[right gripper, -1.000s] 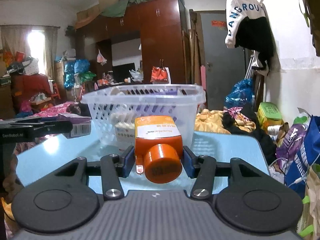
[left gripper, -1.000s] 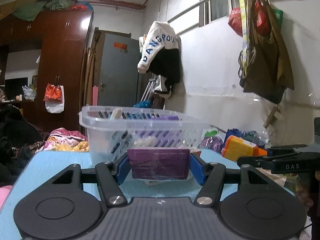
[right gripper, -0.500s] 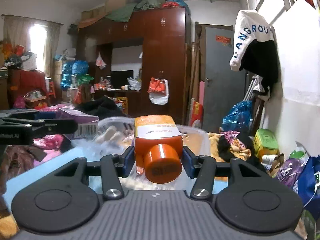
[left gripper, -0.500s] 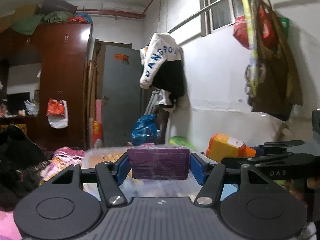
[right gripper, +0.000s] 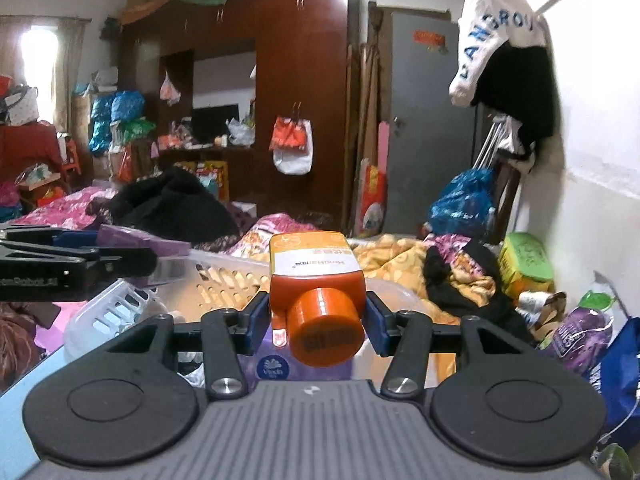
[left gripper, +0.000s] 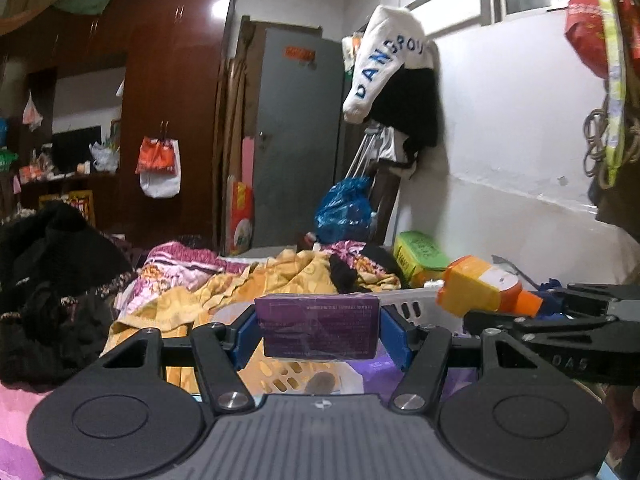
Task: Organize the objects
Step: 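Carry the purple box and orange bottle over the basket and open both grippers, then close both grippers on the ends of the white medicine box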
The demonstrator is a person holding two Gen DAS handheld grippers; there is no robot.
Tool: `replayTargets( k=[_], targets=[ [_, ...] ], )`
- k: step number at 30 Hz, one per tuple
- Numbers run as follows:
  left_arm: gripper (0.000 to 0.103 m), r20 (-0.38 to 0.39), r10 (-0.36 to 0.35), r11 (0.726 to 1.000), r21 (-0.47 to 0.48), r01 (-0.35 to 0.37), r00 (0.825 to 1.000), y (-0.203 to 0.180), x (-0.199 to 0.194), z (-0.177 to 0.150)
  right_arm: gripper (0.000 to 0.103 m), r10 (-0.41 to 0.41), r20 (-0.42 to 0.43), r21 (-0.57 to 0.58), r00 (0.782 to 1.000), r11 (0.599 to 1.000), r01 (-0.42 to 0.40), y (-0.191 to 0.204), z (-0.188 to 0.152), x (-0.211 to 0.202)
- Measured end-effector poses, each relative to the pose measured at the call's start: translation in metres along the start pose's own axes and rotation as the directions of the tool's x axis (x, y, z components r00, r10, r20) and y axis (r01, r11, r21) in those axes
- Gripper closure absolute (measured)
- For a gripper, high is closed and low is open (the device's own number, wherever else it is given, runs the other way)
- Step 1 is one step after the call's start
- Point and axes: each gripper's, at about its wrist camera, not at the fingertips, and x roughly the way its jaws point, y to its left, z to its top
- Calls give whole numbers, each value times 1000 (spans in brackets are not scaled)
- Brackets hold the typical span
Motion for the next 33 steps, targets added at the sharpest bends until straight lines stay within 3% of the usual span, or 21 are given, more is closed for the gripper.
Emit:
replayTargets(
  k=[5, 6, 7, 8, 10, 13, 15, 18, 20, 24, 29, 33],
  targets=[
    [36, -18, -7, 999, -35, 6, 1000, 7, 12, -10, 49, 44, -33, -31, 999, 999, -45, 5, -4, 14],
    [33, -14, 2, 999, -35, -2, 1000, 7, 13, -12, 49, 53, -42, -35, 998, 998, -55, 6, -6, 15],
    [20, -15, 14, 999, -32, -14, 1000, 7, 14, -13, 46, 48, -39, -35, 998, 998, -49, 7, -8, 14],
    [9, -17, 19, 999, -26, -20, 1000, 7, 16, -15, 31, 30, -21, -29, 999, 999, -31, 8, -10, 9],
    [8, -14, 9, 1000, -20, -10, 1000, 7, 13, -19, 13, 51, 21, -24, 998, 998, -51, 6, -11, -6],
    [8, 45, -30, 998, -46, 32, 999, 14, -11, -26, 0, 75, 86, -12, 993, 997, -74, 1, -22, -38],
    [8, 85, -41, 998, -37, 45, 995, 13, -30, -33, 0, 66, 107, 32, 992, 997, -70, -11, -33, -58],
    [8, 101, -98, 995, -20, 100, 990, 9, -57, -59, 0, 131, 83, 117, 988, 983, -140, -36, -60, -79],
    [8, 81, -142, 990, 8, 142, 987, 3, -70, -83, 0, 135, 78, 110, 988, 984, -144, -44, -84, -88],
    [8, 8, -165, 983, 82, 163, 986, -14, -65, -121, 1, 102, 58, 28, 993, 994, -103, -48, -123, -84],
    [11, -66, -213, 970, 106, 219, 975, -23, -37, -133, 33, 183, -26, 16, 983, 983, -182, -50, -121, -53],
    [11, -91, -189, 975, 105, 198, 978, -26, -25, -141, 35, 168, -34, 5, 985, 986, -168, -48, -121, -43]
  ],
)
